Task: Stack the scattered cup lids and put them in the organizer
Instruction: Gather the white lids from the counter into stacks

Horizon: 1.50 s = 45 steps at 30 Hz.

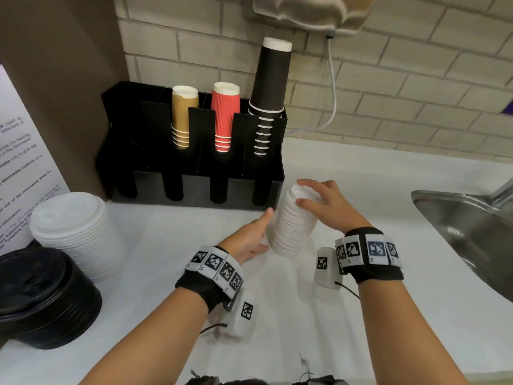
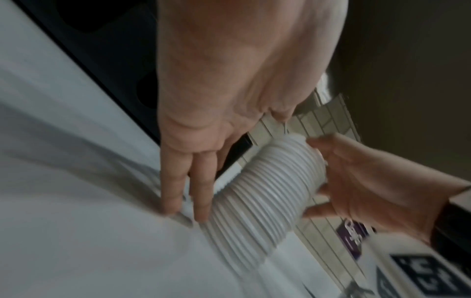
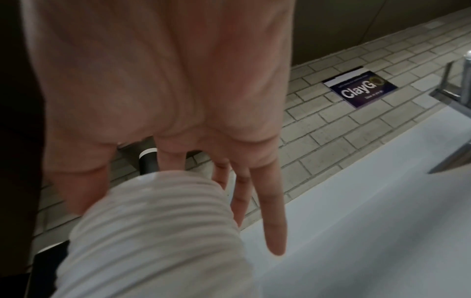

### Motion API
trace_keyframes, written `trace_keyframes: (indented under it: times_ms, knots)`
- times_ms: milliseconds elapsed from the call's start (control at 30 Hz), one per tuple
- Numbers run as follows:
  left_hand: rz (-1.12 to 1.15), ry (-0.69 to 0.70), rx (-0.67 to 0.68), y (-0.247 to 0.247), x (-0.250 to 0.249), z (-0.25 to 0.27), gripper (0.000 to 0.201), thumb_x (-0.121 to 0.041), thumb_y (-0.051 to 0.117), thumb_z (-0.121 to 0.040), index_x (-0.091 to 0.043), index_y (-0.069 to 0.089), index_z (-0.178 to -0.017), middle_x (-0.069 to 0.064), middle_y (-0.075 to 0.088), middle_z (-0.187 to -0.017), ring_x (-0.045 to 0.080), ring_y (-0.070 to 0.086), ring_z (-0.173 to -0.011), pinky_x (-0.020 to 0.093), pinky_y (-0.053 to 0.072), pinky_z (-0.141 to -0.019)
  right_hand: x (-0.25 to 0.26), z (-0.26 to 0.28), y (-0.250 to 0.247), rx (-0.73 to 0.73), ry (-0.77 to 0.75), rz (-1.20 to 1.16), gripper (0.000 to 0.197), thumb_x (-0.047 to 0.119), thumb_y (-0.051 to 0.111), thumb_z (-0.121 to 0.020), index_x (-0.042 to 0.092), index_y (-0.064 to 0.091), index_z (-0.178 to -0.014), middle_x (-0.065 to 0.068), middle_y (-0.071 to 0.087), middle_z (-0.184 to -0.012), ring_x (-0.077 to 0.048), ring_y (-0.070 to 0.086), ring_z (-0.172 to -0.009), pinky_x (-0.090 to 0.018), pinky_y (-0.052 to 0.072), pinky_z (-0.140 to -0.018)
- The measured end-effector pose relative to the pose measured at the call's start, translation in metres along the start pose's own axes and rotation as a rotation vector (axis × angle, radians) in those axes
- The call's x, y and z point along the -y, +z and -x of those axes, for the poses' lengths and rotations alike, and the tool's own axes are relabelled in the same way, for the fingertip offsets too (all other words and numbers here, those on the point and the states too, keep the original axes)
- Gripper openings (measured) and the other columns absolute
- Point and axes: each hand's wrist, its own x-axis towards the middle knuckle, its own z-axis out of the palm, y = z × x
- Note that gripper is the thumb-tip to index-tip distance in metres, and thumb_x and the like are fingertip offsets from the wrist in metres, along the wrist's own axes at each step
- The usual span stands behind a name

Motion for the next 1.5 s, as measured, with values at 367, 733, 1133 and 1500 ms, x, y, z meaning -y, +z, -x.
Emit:
trace_keyframes:
  times_ms: [367, 733, 1133, 1500]
  knots:
    - [0.184, 0.111, -0.146, -0.060, 0.016, 0.044, 0.042, -0.052, 0.044, -0.097, -0.021, 0.062, -0.117, 0.004, 0.065, -0.120, 0.025, 0.072, -0.095, 0.038, 0.050, -0.092, 0.029, -0.028, -0.018, 0.361, 0.058, 0.321, 0.077, 0.055, 0.081, -0.063, 0.056, 0.039, -0.127, 0.002, 0.039, -0.126, -0.023, 0.045, -0.113, -0.034, 0.038, -0.094]
    - [0.159, 0.121, -0.188, -0.068, 0.016, 0.049, 0.039, -0.049, 0.043, -0.098, -0.020, 0.062, -0.117, 0.004, 0.065, -0.120, 0.023, 0.071, -0.096, 0.038, 0.050, -0.095, 0.031, -0.036, -0.015, 0.378, 0.047, 0.327, 0.061, 0.037, 0.082, -0.068, 0.040, 0.041, -0.113, -0.002, 0.055, -0.109, -0.018, 0.055, -0.089, -0.033, 0.050, -0.076]
    - [0.146, 0.177, -0.183, -0.069, 0.008, 0.045, 0.036, -0.048, 0.046, -0.097, -0.024, 0.062, -0.118, 0.002, 0.065, -0.122, 0.020, 0.071, -0.097, 0.037, 0.050, -0.095, 0.041, -0.036, -0.034, 0.298, -0.029, 0.267, 0.059, 0.041, 0.082, -0.068, 0.044, 0.046, -0.114, 0.003, 0.050, -0.119, -0.021, 0.050, -0.108, -0.022, 0.040, -0.069]
    - [0.537, 0.468, 0.072, -0.028, -0.037, 0.043, 0.069, -0.066, 0.044, -0.081, -0.026, 0.049, -0.137, 0.006, 0.062, -0.132, 0.023, 0.060, -0.120, 0.047, 0.056, -0.087, 0.108, -0.008, 0.009, 0.368, -0.552, -0.137, 0.055, 0.026, 0.081, -0.076, 0.026, 0.055, -0.125, 0.007, 0.056, -0.125, -0.013, 0.052, -0.119, -0.041, 0.045, -0.102]
